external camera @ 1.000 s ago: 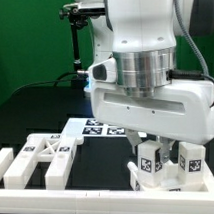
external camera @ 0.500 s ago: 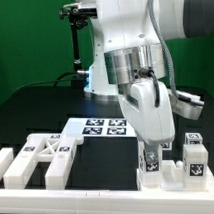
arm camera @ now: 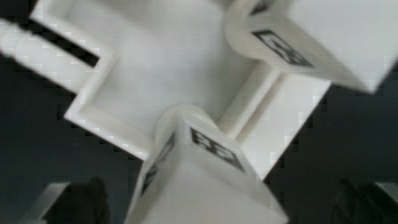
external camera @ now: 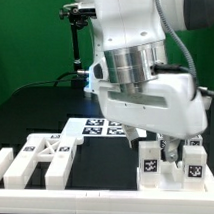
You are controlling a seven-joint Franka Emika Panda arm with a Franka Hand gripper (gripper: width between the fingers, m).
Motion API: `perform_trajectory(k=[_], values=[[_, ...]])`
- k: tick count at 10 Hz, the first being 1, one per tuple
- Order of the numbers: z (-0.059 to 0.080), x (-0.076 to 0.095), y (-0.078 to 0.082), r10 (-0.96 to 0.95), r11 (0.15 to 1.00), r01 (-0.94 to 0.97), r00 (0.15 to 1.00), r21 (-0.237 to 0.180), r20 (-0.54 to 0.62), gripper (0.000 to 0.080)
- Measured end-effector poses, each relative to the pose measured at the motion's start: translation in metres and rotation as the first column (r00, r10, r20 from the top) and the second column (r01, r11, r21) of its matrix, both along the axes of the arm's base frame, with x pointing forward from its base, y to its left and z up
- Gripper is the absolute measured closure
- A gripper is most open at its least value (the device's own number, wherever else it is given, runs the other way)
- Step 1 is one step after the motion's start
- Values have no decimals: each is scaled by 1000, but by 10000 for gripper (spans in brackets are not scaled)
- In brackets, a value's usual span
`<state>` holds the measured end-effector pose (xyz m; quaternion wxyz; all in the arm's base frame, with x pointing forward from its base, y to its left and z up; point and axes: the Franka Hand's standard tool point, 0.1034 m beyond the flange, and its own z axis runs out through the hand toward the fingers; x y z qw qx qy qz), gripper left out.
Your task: Assemble chair
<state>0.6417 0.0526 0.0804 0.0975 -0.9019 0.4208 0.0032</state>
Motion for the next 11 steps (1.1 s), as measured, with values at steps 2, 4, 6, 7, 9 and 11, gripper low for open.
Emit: perform_trajectory(k=[2,4,6,7,9,11], values=[[1,-7,0,134,990,-131,990,-42,54,153],[-1,-11,-2,248,968,-244,967,-61,62,151],[-5,-9,-6,554,828,-541,831,-149,61,151],[-8,-9,-4,599,794,-585,799,-163,52,151],[-8,-9,-5,543,834,-530,838,-152,52,356],[-8,-9,-4,429,898,-420,902,-134,48,516]])
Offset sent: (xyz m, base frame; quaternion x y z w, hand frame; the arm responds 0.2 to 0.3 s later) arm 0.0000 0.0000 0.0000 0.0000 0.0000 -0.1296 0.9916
